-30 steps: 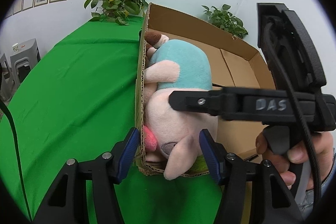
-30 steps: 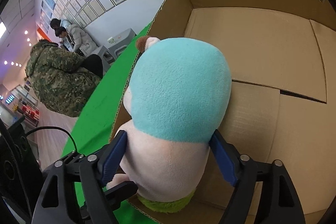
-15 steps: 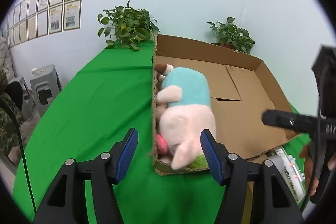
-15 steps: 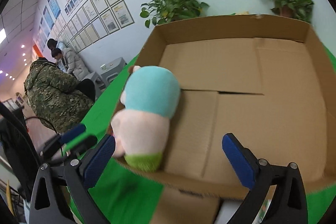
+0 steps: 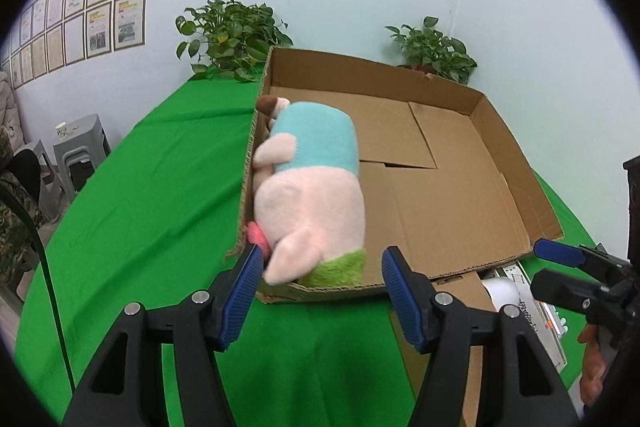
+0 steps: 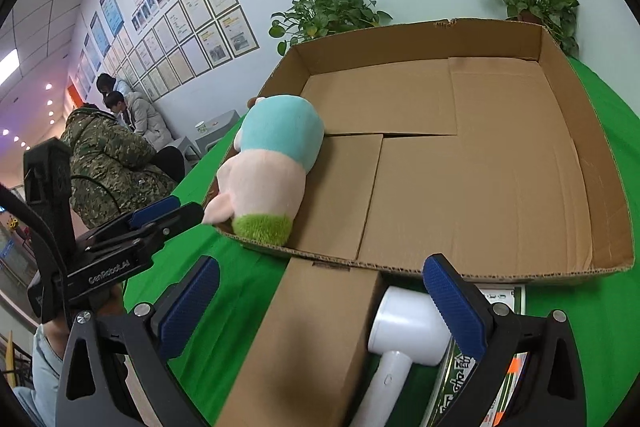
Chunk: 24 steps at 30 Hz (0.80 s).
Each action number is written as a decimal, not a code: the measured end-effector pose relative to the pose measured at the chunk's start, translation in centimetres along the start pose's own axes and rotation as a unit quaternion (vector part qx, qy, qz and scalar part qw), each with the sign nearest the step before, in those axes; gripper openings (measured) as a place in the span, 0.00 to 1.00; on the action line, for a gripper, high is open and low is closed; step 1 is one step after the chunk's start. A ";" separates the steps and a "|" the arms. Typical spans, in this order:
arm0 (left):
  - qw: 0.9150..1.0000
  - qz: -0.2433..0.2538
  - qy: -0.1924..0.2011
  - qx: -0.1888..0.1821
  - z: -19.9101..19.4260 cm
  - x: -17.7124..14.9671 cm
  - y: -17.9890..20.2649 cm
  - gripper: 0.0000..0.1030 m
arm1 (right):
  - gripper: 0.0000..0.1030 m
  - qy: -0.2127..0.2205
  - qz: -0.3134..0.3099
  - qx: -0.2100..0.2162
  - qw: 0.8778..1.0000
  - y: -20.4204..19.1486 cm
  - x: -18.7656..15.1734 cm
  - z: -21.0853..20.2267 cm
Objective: Organize objects
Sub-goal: 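Withdraw the left gripper from the plush toy lying in the box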
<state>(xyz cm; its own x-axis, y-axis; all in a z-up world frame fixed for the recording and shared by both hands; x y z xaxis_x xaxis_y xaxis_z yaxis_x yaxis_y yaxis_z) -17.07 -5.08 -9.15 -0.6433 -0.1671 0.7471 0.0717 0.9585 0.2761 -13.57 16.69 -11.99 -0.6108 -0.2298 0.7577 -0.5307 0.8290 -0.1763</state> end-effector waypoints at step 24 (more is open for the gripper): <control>0.999 0.002 -0.034 -0.001 0.2 -3.3 2.7 0.59 | 1.00 0.007 -0.022 0.030 0.999 0.8 -1.1 -1.1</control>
<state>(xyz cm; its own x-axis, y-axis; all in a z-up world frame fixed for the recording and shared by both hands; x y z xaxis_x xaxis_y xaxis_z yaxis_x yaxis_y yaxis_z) -14.90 -1.86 -11.03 -0.6932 -0.1478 0.7054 0.0758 0.9584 0.2753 -12.70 18.13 -12.30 -0.5776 -0.2583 0.7744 -0.5920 0.7857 -0.1795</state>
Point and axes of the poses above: each gripper's, at about its wrist camera, not at the fingertips, and z roughly the way its jaws point, y to its right, x to its top, the point moved 10 cm from there along z, roughly the way its jaws point, and after that the axes turned 9 degrees about -z, right-handed, at the moved point
